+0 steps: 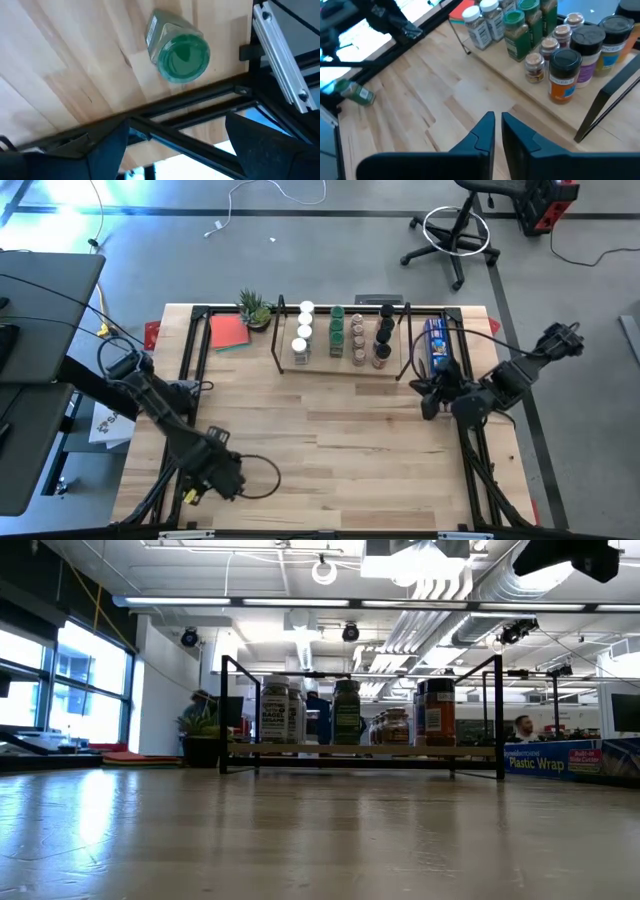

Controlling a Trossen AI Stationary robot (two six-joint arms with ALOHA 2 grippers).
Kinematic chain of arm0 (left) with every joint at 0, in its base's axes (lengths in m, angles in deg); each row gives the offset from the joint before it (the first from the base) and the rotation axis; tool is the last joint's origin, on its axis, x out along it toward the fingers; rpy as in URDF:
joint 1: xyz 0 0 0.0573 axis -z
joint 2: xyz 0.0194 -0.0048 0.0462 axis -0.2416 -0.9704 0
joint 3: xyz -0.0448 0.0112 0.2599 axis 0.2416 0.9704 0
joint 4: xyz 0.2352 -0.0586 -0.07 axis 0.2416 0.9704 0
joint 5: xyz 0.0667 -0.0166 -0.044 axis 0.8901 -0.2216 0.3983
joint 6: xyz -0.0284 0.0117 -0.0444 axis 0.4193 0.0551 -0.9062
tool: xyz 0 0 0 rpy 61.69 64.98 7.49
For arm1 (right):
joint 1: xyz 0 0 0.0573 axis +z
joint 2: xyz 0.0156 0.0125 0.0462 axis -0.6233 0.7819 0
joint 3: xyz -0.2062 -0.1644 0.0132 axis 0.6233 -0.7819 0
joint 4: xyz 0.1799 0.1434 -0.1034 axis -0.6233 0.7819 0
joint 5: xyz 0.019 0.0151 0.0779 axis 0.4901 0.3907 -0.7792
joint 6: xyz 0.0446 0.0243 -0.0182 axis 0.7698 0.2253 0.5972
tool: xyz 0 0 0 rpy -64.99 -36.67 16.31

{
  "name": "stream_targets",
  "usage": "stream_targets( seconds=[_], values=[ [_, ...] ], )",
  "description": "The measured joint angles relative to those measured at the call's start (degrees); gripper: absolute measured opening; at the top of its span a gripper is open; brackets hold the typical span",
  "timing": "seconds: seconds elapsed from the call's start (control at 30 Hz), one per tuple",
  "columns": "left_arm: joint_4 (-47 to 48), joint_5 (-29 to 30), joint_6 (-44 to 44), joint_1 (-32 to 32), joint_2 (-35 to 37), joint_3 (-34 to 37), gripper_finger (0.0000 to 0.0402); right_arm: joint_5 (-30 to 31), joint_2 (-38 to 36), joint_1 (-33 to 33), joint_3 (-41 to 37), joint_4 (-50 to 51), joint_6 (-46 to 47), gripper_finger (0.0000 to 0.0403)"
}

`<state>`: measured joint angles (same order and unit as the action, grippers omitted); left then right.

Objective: Shelf spices
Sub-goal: Put the green seasoning bottle on the shelf, aligned with the other green bottle

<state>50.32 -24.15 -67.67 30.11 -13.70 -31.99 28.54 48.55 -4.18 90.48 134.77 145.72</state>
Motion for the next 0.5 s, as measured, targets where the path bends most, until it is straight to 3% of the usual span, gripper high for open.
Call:
stream_targets(
  seconds=[0.2,0.5],
  values=[
    [-4.43,1.75,-1.1,7.02,2.24,0.76,0.0324,-0.02,0.0,-3.25,0.0,-1.67,-0.65,0.0029],
    [-4.41,10.32,-9.17,17.84,3.39,0.81,0.0324,-0.07,0.02,-6.75,-0.01,-3.15,-1.5,0.0029]
  ],
)
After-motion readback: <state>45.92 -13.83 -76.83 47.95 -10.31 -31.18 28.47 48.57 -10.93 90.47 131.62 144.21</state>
